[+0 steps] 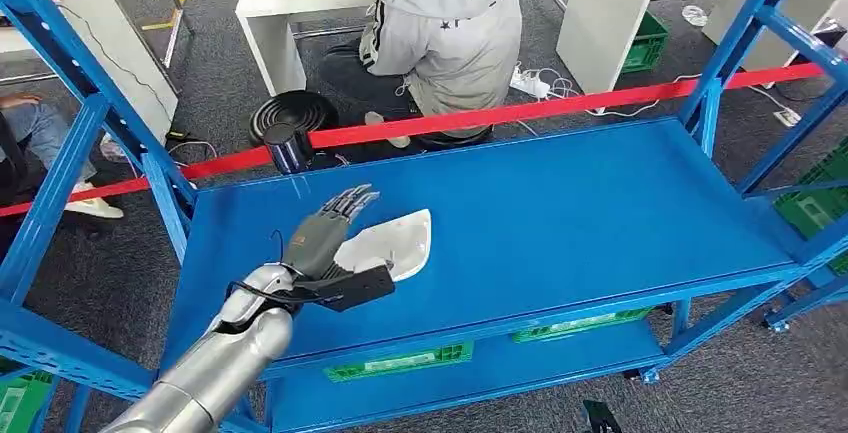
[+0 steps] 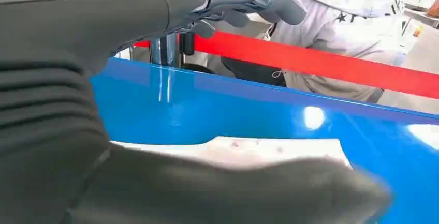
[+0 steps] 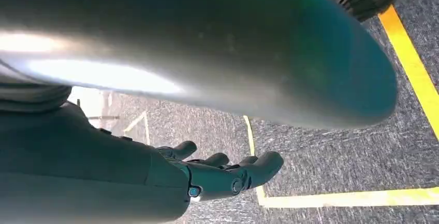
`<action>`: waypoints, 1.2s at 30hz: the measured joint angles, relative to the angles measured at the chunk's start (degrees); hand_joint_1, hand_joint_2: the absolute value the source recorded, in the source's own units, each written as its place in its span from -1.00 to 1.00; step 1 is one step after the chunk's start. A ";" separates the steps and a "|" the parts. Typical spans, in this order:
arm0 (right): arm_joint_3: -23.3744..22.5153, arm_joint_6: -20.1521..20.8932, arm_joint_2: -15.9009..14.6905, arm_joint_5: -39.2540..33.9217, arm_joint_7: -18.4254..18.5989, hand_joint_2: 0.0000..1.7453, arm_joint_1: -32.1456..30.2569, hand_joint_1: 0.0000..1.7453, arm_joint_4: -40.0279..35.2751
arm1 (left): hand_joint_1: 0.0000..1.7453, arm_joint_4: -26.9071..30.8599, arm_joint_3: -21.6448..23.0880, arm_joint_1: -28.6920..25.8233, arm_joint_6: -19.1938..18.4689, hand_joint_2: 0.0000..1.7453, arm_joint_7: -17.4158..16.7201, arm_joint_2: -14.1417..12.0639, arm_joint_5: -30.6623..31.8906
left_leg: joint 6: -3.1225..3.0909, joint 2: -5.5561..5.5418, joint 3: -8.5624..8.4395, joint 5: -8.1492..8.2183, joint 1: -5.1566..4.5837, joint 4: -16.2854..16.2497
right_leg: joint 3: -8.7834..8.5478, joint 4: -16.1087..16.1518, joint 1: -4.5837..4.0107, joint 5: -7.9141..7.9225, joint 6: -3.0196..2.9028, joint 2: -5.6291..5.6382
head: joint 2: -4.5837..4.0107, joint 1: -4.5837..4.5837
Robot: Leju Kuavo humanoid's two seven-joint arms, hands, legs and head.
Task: Take the parts from the cabinet and place them on the table.
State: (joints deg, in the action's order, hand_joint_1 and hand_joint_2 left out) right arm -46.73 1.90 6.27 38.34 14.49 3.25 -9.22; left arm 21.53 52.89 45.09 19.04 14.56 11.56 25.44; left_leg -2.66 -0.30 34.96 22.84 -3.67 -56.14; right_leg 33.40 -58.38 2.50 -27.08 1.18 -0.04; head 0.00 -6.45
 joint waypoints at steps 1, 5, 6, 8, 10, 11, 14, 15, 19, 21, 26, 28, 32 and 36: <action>0.00 0.02 0.00 0.09 0.00 -1.00 0.00 -1.00 -0.02 | -1.00 -0.31 -0.31 0.03 -0.02 -1.00 0.33 0.09 -0.28 | 0.00 0.00 0.00 0.00 0.00 0.00 | 0.00 0.00 0.00 0.00 0.00 0.00 | 0.00 0.00; 0.00 0.00 0.00 0.31 0.04 -1.00 0.00 -1.00 -0.02 | -1.00 -1.16 -1.00 0.09 0.18 -1.00 -0.31 0.57 -0.33 | 0.00 0.00 0.01 0.00 0.00 0.00 | 0.01 0.00 0.00 0.00 0.00 0.00 | 0.00 0.02; 0.00 0.00 0.00 0.37 0.04 -1.00 -0.01 -1.00 -0.02 | -1.00 -1.33 -1.07 0.11 0.20 -1.00 -0.52 0.70 -0.26 | 0.00 0.00 0.01 0.00 0.00 0.00 | 0.01 0.00 0.00 0.00 0.00 0.00 | 0.00 0.02; -0.02 0.00 0.00 0.39 0.02 -1.00 0.00 -1.00 -0.02 | -1.00 -1.66 -1.20 0.11 0.22 -1.00 -0.68 0.87 -0.20 | 0.00 0.00 0.01 0.00 0.00 0.00 | 0.01 0.00 0.00 0.00 0.00 0.00 | 0.00 0.02; 0.00 0.00 0.00 0.39 0.02 -1.00 -0.01 -1.00 -0.02 | -1.00 -1.92 -1.38 0.11 0.26 -1.00 -0.68 1.05 -0.17 | 0.00 0.00 0.02 0.00 0.00 0.00 | 0.01 0.01 0.00 0.00 0.00 0.00 | 0.00 0.02; 0.00 0.00 0.00 0.39 0.02 -1.00 -0.01 -1.00 -0.02 | -1.00 -2.03 -1.44 0.12 0.26 -1.00 -0.68 1.14 -0.17 | 0.00 0.00 0.02 0.00 0.00 0.00 | 0.00 0.03 0.00 0.00 0.00 0.00 | -0.02 0.02; -0.02 0.00 0.00 0.44 0.00 -1.00 -0.01 -1.00 -0.02 | -1.00 -2.36 -1.46 0.13 0.33 -1.00 -0.68 1.29 -0.04 | 0.00 0.00 0.03 0.00 0.00 0.00 | -0.01 0.06 0.00 0.01 0.01 0.00 | 0.00 0.02; -0.02 0.00 0.00 0.44 0.00 -1.00 -0.01 -1.00 -0.02 | -1.00 -2.47 -1.46 0.13 0.33 -1.00 -0.68 1.31 0.07 | 0.00 0.00 0.03 0.00 0.00 0.00 | -0.01 0.07 0.00 0.01 0.01 0.00 | 0.00 0.02; -0.02 0.02 0.00 0.46 0.00 -1.00 -0.01 -1.00 -0.02 | -1.00 -2.71 -1.46 0.13 -0.13 -1.00 -0.05 1.35 0.07 | -0.01 0.00 0.04 0.01 0.00 0.00 | 0.00 0.08 0.00 0.01 0.02 0.00 | 0.00 0.02; -0.02 0.02 0.00 0.46 0.04 -1.00 -0.01 -1.00 -0.02 | -1.00 -2.71 -1.55 0.12 -0.72 -1.00 0.83 1.35 -0.17 | -0.01 0.00 0.04 0.01 0.00 0.00 | -0.01 0.08 0.00 0.02 0.03 0.00 | 0.00 0.02; -0.07 0.04 -0.02 0.63 0.04 -1.00 -0.01 -1.00 -0.02 | -1.00 -2.84 -2.03 0.12 -1.86 -1.00 3.21 1.29 -0.72 | -0.02 0.00 0.05 0.01 0.00 0.00 | -0.01 0.08 0.00 0.02 0.03 0.00 | 0.00 0.04; -0.07 0.04 -0.04 0.66 0.02 -1.00 -0.01 -1.00 -0.02 | -1.00 -2.95 -2.05 0.12 -2.23 -1.00 3.86 1.25 -0.76 | -0.02 0.00 0.05 0.01 0.00 0.00 | -0.01 0.08 0.00 0.02 0.03 0.00 | 0.00 0.02; -0.18 0.04 -0.15 0.70 0.02 -1.00 0.00 -1.00 -0.02 | -1.00 -3.04 -2.12 0.06 -2.43 -1.00 5.44 1.11 -0.94 | -0.02 -0.01 0.05 0.01 0.00 0.01 | -0.01 0.09 -0.01 0.01 0.03 0.00 | 0.00 0.02; -0.26 0.02 -0.24 0.70 0.07 -1.00 0.00 -1.00 -0.02 | -1.00 -3.12 -2.21 0.01 -2.43 -1.00 5.74 1.07 -0.98 | -0.02 -0.01 0.06 0.01 0.00 0.01 | -0.01 0.09 -0.01 0.01 0.03 0.00 | 0.00 0.02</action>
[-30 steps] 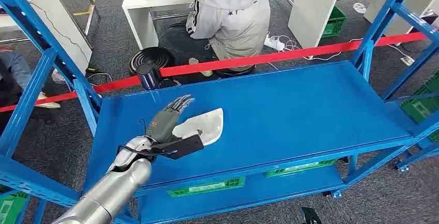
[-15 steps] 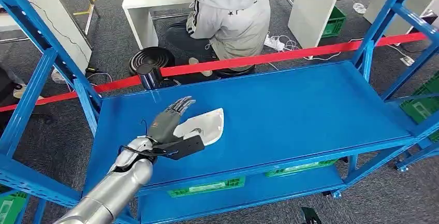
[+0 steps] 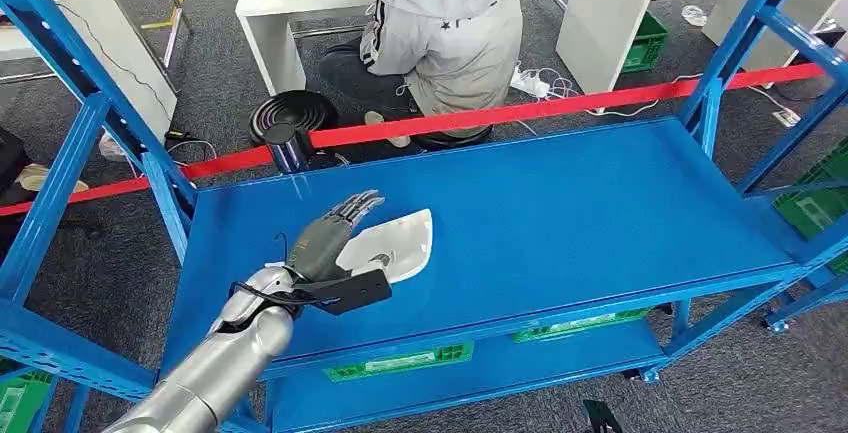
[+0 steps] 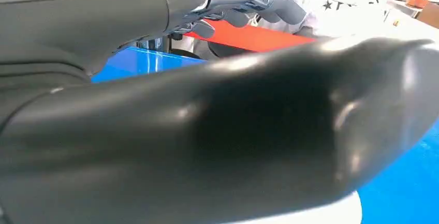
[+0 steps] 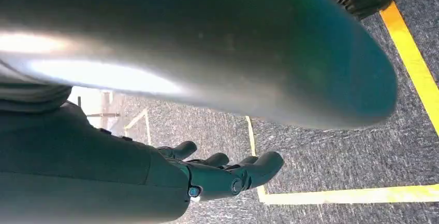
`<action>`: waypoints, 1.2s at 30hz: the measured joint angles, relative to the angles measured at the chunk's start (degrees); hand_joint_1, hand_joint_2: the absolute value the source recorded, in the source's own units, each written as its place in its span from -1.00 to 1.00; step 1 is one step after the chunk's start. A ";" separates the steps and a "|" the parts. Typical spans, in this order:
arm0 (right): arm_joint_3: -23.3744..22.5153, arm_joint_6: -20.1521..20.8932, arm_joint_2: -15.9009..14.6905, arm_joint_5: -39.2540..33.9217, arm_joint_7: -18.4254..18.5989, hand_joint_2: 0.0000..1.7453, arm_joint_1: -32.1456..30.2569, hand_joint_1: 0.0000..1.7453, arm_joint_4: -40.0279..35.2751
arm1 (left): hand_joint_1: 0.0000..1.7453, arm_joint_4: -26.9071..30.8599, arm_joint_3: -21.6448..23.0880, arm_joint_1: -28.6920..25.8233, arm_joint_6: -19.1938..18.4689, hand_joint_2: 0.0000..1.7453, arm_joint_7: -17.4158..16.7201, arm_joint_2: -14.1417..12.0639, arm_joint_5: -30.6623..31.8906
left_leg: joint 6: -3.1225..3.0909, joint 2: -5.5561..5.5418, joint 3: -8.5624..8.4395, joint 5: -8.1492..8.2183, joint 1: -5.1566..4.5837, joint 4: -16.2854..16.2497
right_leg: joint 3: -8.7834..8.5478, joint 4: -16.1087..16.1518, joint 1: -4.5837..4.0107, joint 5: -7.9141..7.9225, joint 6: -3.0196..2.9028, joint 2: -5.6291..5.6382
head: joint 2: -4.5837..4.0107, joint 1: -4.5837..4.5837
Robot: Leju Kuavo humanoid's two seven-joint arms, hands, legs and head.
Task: Take the parts from the cabinet and place them on the table.
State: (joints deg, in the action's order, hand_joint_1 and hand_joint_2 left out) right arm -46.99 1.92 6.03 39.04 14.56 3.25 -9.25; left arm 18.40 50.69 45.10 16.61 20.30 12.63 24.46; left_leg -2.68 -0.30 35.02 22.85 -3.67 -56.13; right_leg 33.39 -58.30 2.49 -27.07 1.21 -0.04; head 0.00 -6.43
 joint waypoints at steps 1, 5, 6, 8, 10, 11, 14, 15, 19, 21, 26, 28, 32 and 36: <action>0.00 0.00 0.00 0.00 0.00 -1.00 0.00 -1.00 0.00 | -1.00 0.00 0.00 0.00 0.00 -1.00 0.00 0.00 0.00 | 0.00 0.00 0.00 0.00 0.00 0.00 | 0.00 0.00 0.00 0.00 0.00 0.00 | 0.00 0.00; -0.05 -0.02 -0.02 0.00 0.02 -1.00 0.00 -1.00 0.00 | -1.00 -0.02 -0.04 -0.03 0.00 -1.00 0.11 -0.02 0.00 | 0.00 0.00 0.00 0.00 0.00 0.00 | 0.00 0.00 0.00 0.00 0.00 0.00 | 0.00 0.00; -0.11 -0.07 -0.04 0.00 0.02 -1.00 0.00 -1.00 0.00 | -1.00 -0.04 -0.11 -0.11 0.02 -1.00 0.27 -0.09 -0.02 | 0.00 0.00 0.00 0.00 0.00 0.00 | 0.00 0.00 0.00 0.00 0.00 0.00 | 0.00 0.00; -0.15 -0.09 -0.07 0.00 0.04 -1.00 0.00 -1.00 0.00 | -1.00 -0.04 -0.13 -0.18 0.04 -1.00 0.31 -0.18 -0.02 | 0.00 0.00 0.00 0.00 0.00 0.00 | 0.00 0.01 0.00 0.00 0.00 0.00 | 0.00 0.00; -0.39 -0.13 -0.17 0.00 0.57 -1.00 0.00 -1.00 0.00 | -1.00 -0.09 -0.13 -0.76 0.05 -1.00 0.40 -0.46 -0.02 | 0.00 0.00 0.01 0.00 0.00 0.00 | 0.00 0.02 0.00 0.00 0.00 0.00 | 0.00 0.00; -0.57 -0.13 -0.17 0.02 0.63 -1.00 0.00 -1.00 0.00 | -1.00 -0.13 -0.13 -1.07 0.04 -1.00 0.22 -0.55 -0.02 | 0.00 0.00 0.01 0.00 0.00 0.00 | 0.00 0.03 0.00 0.00 0.00 0.00 | 0.00 0.00; -0.61 -0.17 -0.20 0.09 0.61 -1.00 0.00 -1.00 0.00 | -1.00 -0.37 -0.15 -1.70 0.07 -1.00 -0.59 -0.70 0.11 | 0.00 0.00 0.02 0.00 0.00 0.01 | 0.00 0.05 0.00 0.00 0.00 0.00 | 0.00 0.02; -0.61 -0.22 -0.20 0.09 0.61 -1.00 0.01 -1.00 0.00 | -1.00 -0.46 -0.13 -2.06 0.18 -1.00 -0.81 -0.72 0.26 | 0.00 0.00 0.02 0.00 0.00 0.01 | 0.00 0.05 0.00 0.00 0.00 0.00 | 0.00 0.00; -0.64 -0.24 -0.20 0.20 0.61 -1.00 0.01 -1.00 0.00 | -1.00 -0.70 -0.13 -2.83 0.22 -1.00 -1.35 -0.74 0.39 | 0.00 0.00 0.02 0.01 0.00 0.03 | 0.01 0.06 0.00 0.00 0.00 0.00 | 0.00 0.02; -0.66 -0.26 -0.20 0.37 0.70 -1.00 0.02 -1.00 0.00 | -1.00 -0.94 -0.13 -3.09 0.20 -1.00 -1.77 -0.74 0.57 | -0.01 0.00 0.03 0.01 0.00 0.03 | 0.00 0.07 0.00 0.00 0.00 0.00 | 0.00 0.02; -0.68 -0.42 -0.22 0.52 0.76 -1.00 0.02 -1.00 0.00 | -1.00 -1.25 -0.13 -4.15 0.20 -1.00 -2.16 -0.83 0.77 | -0.01 0.00 0.03 0.01 0.00 0.05 | 0.01 0.09 0.00 0.00 0.00 0.00 | 0.00 0.02; -0.68 -0.39 -0.22 0.52 0.74 -1.00 0.01 -1.00 0.00 | -1.00 -1.36 -0.13 -4.57 0.20 -1.00 -2.16 -0.83 0.77 | -0.01 0.00 0.03 0.01 0.00 0.06 | 0.01 0.11 0.00 0.00 0.00 0.00 | 0.00 0.02; -0.68 -0.39 -0.22 0.50 0.74 -1.00 0.01 -1.00 0.00 | -1.00 -1.46 -0.13 -5.04 0.22 -1.00 -2.16 -0.83 0.74 | -0.01 0.00 0.03 0.01 0.00 0.07 | 0.01 0.13 0.00 0.00 0.00 0.00 | 0.00 0.02; -0.68 -0.39 -0.22 0.50 0.74 -1.00 0.01 -1.00 0.00 | -1.00 -1.46 -0.13 -5.13 0.20 -1.00 -2.16 -0.85 0.74 | -0.01 0.00 0.03 0.01 0.00 0.07 | 0.00 0.13 0.00 0.00 0.00 0.00 | 0.00 0.00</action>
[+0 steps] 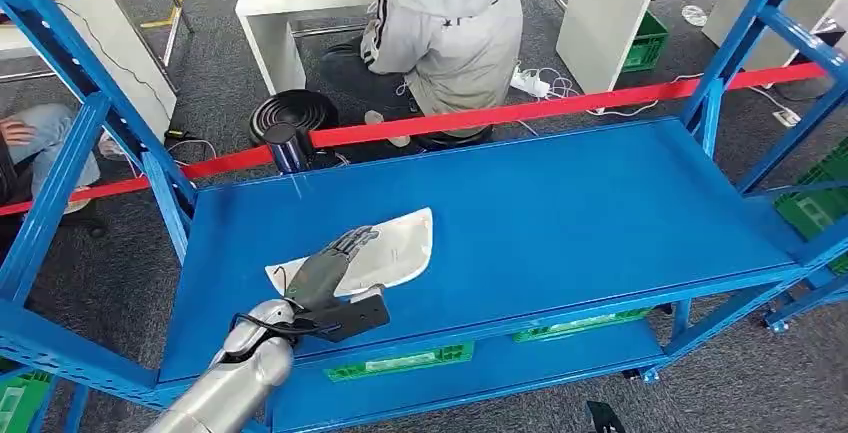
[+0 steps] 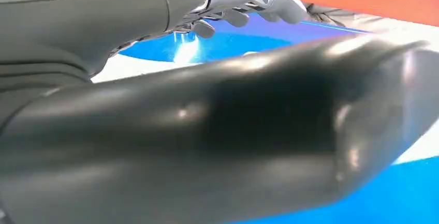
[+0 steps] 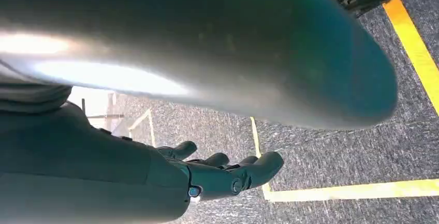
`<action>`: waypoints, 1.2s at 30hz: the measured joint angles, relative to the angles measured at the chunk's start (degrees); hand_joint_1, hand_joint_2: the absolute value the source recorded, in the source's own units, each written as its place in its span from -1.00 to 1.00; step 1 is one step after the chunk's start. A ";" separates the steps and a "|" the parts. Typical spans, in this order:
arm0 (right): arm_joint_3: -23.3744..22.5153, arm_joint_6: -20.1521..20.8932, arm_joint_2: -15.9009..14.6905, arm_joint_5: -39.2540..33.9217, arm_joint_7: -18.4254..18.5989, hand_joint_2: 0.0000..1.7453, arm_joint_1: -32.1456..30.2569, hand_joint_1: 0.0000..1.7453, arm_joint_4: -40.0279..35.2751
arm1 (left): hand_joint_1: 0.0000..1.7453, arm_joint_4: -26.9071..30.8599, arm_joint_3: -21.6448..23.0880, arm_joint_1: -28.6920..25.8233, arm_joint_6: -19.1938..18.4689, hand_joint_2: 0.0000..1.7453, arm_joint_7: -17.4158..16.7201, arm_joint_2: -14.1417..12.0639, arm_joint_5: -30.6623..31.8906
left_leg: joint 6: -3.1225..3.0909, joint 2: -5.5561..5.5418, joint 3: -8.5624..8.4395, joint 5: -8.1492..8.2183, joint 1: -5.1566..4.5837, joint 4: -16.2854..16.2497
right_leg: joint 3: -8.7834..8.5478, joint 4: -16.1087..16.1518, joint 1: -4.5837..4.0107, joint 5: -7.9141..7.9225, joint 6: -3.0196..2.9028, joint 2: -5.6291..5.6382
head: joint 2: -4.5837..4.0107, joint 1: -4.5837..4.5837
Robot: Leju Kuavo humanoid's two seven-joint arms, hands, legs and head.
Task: Take the parts from the cabinet and place them on the table.
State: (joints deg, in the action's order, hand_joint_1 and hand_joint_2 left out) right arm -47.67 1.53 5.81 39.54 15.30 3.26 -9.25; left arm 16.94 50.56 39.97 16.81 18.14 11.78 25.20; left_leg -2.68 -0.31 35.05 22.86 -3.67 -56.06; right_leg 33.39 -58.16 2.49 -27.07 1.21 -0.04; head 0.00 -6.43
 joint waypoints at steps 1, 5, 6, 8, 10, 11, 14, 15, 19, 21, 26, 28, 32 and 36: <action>0.00 0.00 0.00 0.00 0.00 -1.00 0.00 -1.00 0.02 | -1.00 0.00 0.00 -0.01 0.00 -1.00 0.00 0.00 0.00 | 0.00 0.00 0.00 0.00 0.00 0.00 | 0.00 0.00 0.00 0.00 0.00 0.00 | 0.00 0.00; 0.00 0.18 0.00 0.00 -0.13 -1.00 0.00 -1.00 0.00 | -1.00 0.00 0.00 -0.05 0.24 1.00 0.06 -0.02 0.00 | 0.00 0.00 0.00 0.00 0.00 0.00 | 0.00 0.00 0.00 0.00 0.00 0.00 | -0.02 0.00; 0.00 0.17 -0.02 0.00 -0.15 -1.00 0.00 -1.00 0.00 | -1.00 0.00 0.00 -0.09 0.44 1.00 0.22 -0.02 -0.02 | 0.00 0.00 0.00 0.00 0.00 0.00 | 0.00 0.00 0.00 0.00 0.00 0.00 | 0.00 0.02; 0.00 0.17 -0.02 0.04 -0.15 -1.00 0.00 -1.00 0.02 | -1.00 0.00 0.00 -0.13 0.70 1.00 0.52 -0.02 -0.04 | 0.00 0.00 0.00 0.00 0.00 0.00 | 0.00 0.00 0.00 0.00 0.00 0.00 | 0.00 0.00; 0.00 0.17 -0.02 0.11 -0.15 -1.00 0.01 -1.00 0.00 | -1.00 0.00 0.00 -0.13 0.76 1.00 0.55 -0.02 -0.04 | 0.00 0.00 0.00 0.00 0.00 0.00 | 0.00 0.00 0.00 0.00 0.00 0.00 | 0.00 0.02; 0.00 0.15 -0.02 0.11 -0.15 -1.00 0.00 -1.00 0.00 | -1.00 0.00 0.00 -0.13 0.83 1.00 0.55 -0.02 -0.04 | 0.00 0.00 0.00 0.00 0.00 0.00 | 0.00 0.00 0.00 0.00 0.00 0.00 | 0.00 0.00; 0.00 0.17 -0.02 0.13 -0.15 -1.00 0.01 -1.00 0.00 | -1.00 0.00 0.00 -0.12 1.09 1.00 0.50 0.00 -0.02 | 0.00 0.00 0.00 0.00 0.00 0.00 | 0.00 0.00 0.00 0.00 0.00 0.00 | 0.00 0.00; -0.02 0.17 -0.02 0.13 -0.15 -1.00 0.01 -1.00 0.00 | -1.00 0.00 0.00 -0.12 1.16 1.00 0.48 0.00 0.02 | 0.00 0.00 0.00 0.00 0.00 0.01 | 0.00 0.00 0.00 0.00 0.00 0.00 | 0.00 0.00; -0.04 0.24 -0.02 0.17 -0.20 -1.00 0.01 -1.00 0.00 | -1.00 0.00 0.00 -0.12 1.22 1.00 0.50 0.00 0.11 | 0.00 0.00 0.00 0.00 0.00 0.01 | 0.00 0.00 0.00 0.00 0.00 0.00 | 0.00 0.00; -0.04 0.24 -0.02 0.20 -0.20 -1.00 0.01 -1.00 0.00 | -1.00 0.00 0.00 -0.12 1.22 1.00 0.50 0.00 0.11 | 0.00 0.00 0.00 0.00 0.00 0.01 | 0.00 0.00 0.00 0.00 0.00 0.00 | 0.00 0.00; -0.04 0.24 -0.02 0.26 -0.20 -1.00 0.01 -1.00 0.00 | -1.00 0.00 0.00 -0.12 1.22 1.00 0.50 0.00 0.11 | 0.00 0.00 -0.01 0.00 0.00 0.01 | 0.00 0.01 0.00 0.00 0.00 0.00 | 0.00 0.00; -0.07 0.28 -0.02 0.26 -0.26 -1.00 0.01 -1.00 0.00 | -1.00 0.00 0.00 -0.11 1.22 1.00 0.55 0.00 0.13 | 0.00 0.00 -0.01 0.00 0.00 0.01 | 0.00 0.01 0.00 0.00 0.00 0.00 | 0.00 0.00; -0.04 0.31 -0.02 0.28 -0.59 -1.00 0.02 -1.00 0.00 | -1.00 0.00 0.00 -0.11 1.22 1.00 0.61 0.00 0.28 | 0.00 0.00 -0.01 0.00 0.00 0.01 | 0.00 0.01 0.00 0.00 0.00 0.00 | 0.00 0.00; -0.07 0.33 -0.02 0.39 -0.77 -1.00 0.02 -1.00 0.00 | -1.00 0.00 0.00 -0.11 1.20 1.00 0.65 -0.02 0.28 | 0.00 0.00 -0.02 0.00 0.00 0.01 | 0.00 0.01 0.00 0.00 0.00 0.00 | 0.00 0.00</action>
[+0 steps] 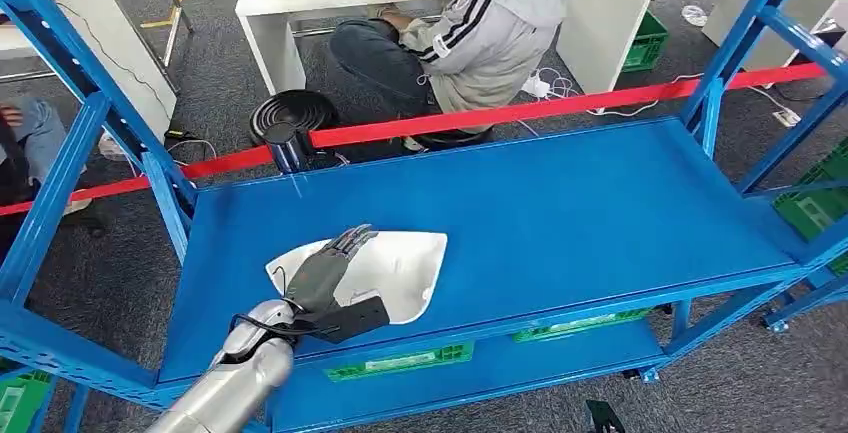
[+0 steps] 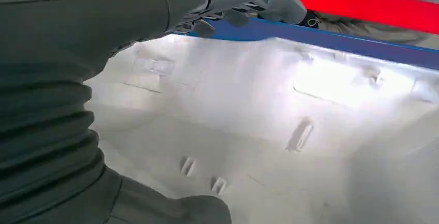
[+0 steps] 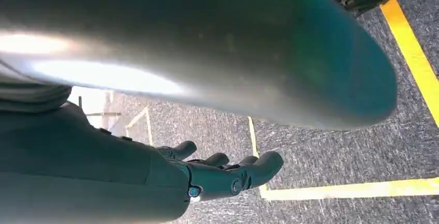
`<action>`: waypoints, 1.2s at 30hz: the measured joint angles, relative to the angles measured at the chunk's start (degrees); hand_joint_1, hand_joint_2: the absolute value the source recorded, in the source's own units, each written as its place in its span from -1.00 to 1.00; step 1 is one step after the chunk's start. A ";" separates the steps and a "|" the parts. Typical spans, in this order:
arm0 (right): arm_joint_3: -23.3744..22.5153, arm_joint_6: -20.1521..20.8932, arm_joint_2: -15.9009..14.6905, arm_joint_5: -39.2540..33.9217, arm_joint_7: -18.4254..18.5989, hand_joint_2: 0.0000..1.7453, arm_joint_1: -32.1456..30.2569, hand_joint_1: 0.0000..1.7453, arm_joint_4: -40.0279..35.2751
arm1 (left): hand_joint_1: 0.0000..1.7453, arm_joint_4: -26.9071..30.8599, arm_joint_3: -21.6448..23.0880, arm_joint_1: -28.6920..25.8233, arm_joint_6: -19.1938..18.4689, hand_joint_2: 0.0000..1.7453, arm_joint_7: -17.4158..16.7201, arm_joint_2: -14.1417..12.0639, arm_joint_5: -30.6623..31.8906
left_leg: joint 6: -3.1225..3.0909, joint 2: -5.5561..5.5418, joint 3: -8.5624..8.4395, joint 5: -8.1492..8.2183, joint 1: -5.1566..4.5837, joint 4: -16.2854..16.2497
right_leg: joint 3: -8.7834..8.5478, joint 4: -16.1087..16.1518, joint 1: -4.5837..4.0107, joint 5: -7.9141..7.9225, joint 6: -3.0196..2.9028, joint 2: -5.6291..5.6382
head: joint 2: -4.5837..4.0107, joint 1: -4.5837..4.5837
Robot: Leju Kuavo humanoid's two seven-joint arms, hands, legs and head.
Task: Take the parts from the cabinet and place them on the table.
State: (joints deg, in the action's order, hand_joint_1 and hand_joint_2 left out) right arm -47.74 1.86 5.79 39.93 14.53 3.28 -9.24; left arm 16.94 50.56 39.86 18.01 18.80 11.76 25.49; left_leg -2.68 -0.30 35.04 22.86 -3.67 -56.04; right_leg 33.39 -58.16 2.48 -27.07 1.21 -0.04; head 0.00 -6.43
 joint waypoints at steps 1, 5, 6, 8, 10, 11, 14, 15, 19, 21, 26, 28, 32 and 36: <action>0.00 0.02 0.00 0.07 -0.04 -1.00 0.00 -1.00 0.02 | -1.00 0.00 0.00 0.01 -0.04 1.00 0.02 0.00 0.02 | 0.00 0.00 0.00 0.00 0.00 0.00 | 0.00 0.00 0.00 0.00 0.00 0.00 | 0.00 0.00; 0.00 0.09 0.00 0.24 0.00 -1.00 0.02 -1.00 0.00 | -1.00 0.00 0.00 0.11 -1.02 1.00 0.70 -0.06 0.59 | 0.00 0.00 0.00 0.00 0.00 0.01 | -0.01 0.00 0.00 0.00 0.00 0.00 | 0.00 0.00; 0.00 0.09 0.00 0.24 0.02 -1.00 0.02 -1.00 0.00 | -1.00 0.00 0.00 0.12 -1.33 1.00 0.94 -0.13 0.74 | 0.00 0.00 0.00 0.00 0.00 0.01 | -0.01 0.00 -0.01 0.00 0.00 0.00 | 0.00 0.00; 0.00 0.15 0.00 0.41 0.02 -1.00 0.02 -1.00 0.00 | -1.00 0.00 0.06 0.16 -2.16 1.00 1.40 -0.44 1.07 | 0.00 0.00 0.00 0.00 0.00 0.01 | 0.00 0.00 0.00 0.00 0.00 0.00 | 0.00 0.00; 0.00 0.20 0.00 0.57 0.02 -1.00 0.00 -1.00 0.00 | -1.00 0.02 0.04 0.31 -2.58 1.00 1.84 -1.00 1.07 | 0.00 0.01 0.00 0.00 0.00 0.01 | 0.00 0.00 0.00 0.00 0.00 0.01 | 0.00 0.00; 0.00 0.24 0.00 0.72 0.02 -1.00 0.00 -1.00 0.00 | -1.00 0.02 0.07 0.54 -2.65 1.00 1.95 -1.31 1.09 | 0.01 0.01 -0.01 -0.01 0.01 0.01 | 0.00 0.00 -0.01 0.00 0.00 0.01 | 0.00 0.00; 0.00 0.24 0.00 0.90 0.15 -1.00 0.01 -1.00 0.02 | -1.00 0.02 0.07 1.91 -3.61 1.00 1.95 -2.54 1.18 | 0.04 0.01 -0.02 -0.03 0.02 0.02 | 0.00 0.00 -0.01 0.00 -0.01 0.01 | 0.00 0.00; 0.00 0.24 0.00 0.90 0.37 -1.00 0.01 -1.00 0.00 | -1.00 0.02 0.07 2.43 -3.96 1.00 1.92 -3.00 1.18 | 0.04 0.01 -0.02 -0.03 0.02 0.02 | 0.00 0.00 -0.01 0.01 -0.01 0.01 | 0.00 0.00; 0.00 0.24 0.00 0.90 0.70 -1.00 0.00 -1.00 0.02 | -1.00 0.22 0.02 4.25 -6.14 -1.00 2.38 -4.72 0.83 | 0.06 0.01 -0.03 -0.05 0.02 0.04 | 0.00 0.00 -0.02 0.04 -0.06 0.01 | 0.00 0.00; 0.00 0.24 0.00 0.79 0.61 -1.00 0.01 -1.00 0.00 | -1.00 0.41 -0.02 4.80 -7.13 -1.00 2.91 -5.42 0.48 | 0.06 0.00 -0.03 -0.05 0.01 0.04 | 0.00 0.00 -0.01 0.04 -0.06 0.01 | 0.00 0.00; 0.00 0.24 0.00 0.63 0.59 -1.00 0.01 -1.00 0.00 | -1.00 0.88 -0.02 5.29 -7.72 -1.00 3.50 -6.47 0.35 | 0.06 0.00 -0.02 -0.05 0.01 0.05 | 0.00 0.00 -0.01 0.03 -0.06 0.01 | 0.00 0.00; -0.04 0.24 0.00 0.63 0.42 -1.00 0.01 -1.00 0.00 | -1.00 1.33 -0.02 5.34 -7.72 -1.00 4.35 -7.11 0.81 | 0.06 0.01 -0.02 -0.05 0.01 0.05 | 0.00 0.00 -0.01 0.03 -0.06 0.02 | 0.00 0.00; -0.15 0.24 0.00 0.66 0.18 -1.00 -0.01 -1.00 0.00 | -1.00 2.05 -0.02 5.68 -7.87 -1.00 5.25 -8.68 1.03 | 0.06 0.03 -0.03 -0.05 0.01 0.05 | 0.01 0.00 -0.01 0.04 -0.06 0.03 | 0.00 0.00; -0.35 0.17 0.00 0.59 0.28 -1.00 0.00 -1.00 0.00 | -1.00 2.80 -0.02 6.00 -7.87 -1.00 5.82 -10.27 1.44 | 0.13 0.02 -0.04 -0.10 0.02 0.07 | 0.01 0.00 -0.01 0.04 -0.07 0.03 | 0.00 0.00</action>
State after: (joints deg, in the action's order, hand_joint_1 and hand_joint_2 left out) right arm -48.09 2.03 5.79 40.52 14.82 3.28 -9.25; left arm 19.74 50.53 45.86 10.14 24.61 1.49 26.93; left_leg -2.55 -0.28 35.00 22.76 -3.65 -55.97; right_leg 33.41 -58.16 2.47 -27.02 1.14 -0.01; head 0.00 -6.43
